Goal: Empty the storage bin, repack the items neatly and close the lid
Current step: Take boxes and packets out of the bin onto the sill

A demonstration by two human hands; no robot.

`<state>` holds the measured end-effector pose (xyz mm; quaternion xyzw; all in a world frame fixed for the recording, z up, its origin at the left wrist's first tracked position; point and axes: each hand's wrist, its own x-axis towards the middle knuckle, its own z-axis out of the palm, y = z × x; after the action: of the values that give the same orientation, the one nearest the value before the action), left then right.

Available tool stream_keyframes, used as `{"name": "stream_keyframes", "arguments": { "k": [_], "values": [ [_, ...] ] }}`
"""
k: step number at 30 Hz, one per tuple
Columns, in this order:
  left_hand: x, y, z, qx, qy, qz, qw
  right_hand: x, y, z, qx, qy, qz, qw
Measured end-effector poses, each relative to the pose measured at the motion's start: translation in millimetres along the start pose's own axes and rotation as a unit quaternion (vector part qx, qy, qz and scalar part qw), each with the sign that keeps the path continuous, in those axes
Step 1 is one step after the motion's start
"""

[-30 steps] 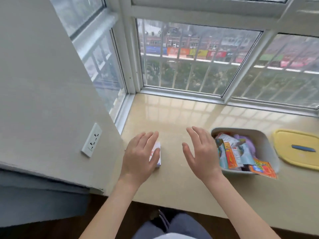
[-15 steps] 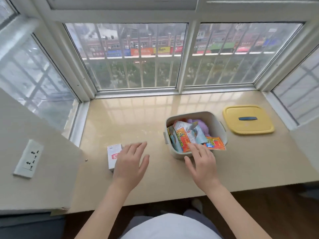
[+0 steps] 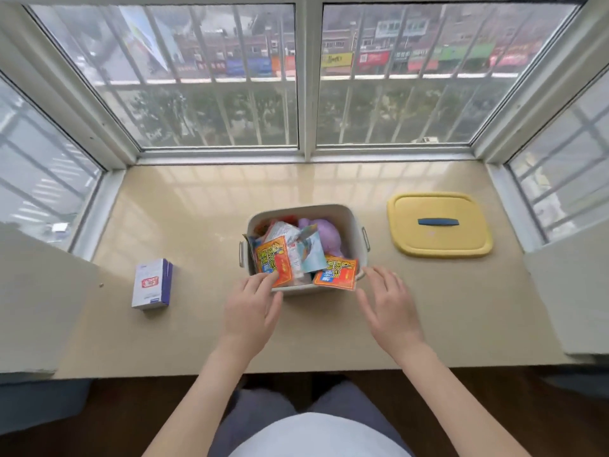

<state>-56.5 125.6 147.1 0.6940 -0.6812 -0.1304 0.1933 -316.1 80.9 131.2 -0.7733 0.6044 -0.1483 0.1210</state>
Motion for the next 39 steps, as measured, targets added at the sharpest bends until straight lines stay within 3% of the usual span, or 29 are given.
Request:
{"name": "stream_keyframes", "arguments": {
  "k": [8,16,23,27,33,36,39],
  "values": [
    [58,8,7,-0.010,0.051,-0.019,0.998,64,15,0,0.058,0.018,-0.027,0.998],
    [71,-53,60,-0.044,0.044,-0.150,0.987,88,29,76,0.083,-0.076,-0.028,0.993],
    [66,-64,134,-0.065,-0.029,-0.086,0.994,83,53,144,0.038,-0.126,0.051,0.990],
    [89,-67,164,-0.100,-0.043,-0.162,0.981,83,59,161,-0.043,-0.100,0.046,0.993],
    [114,-78,182,-0.093,-0.075,-0.316,0.941,85,57,170,-0.053,-0.077,0.089,0.992],
    [115,-80,186,-0.108,-0.097,-0.350,0.926,82,49,164,-0.100,-0.086,0.116,0.984],
    [114,-83,187,-0.144,-0.095,-0.355,0.919,79,42,155,-0.030,-0.137,0.199,0.970]
  ]
}}
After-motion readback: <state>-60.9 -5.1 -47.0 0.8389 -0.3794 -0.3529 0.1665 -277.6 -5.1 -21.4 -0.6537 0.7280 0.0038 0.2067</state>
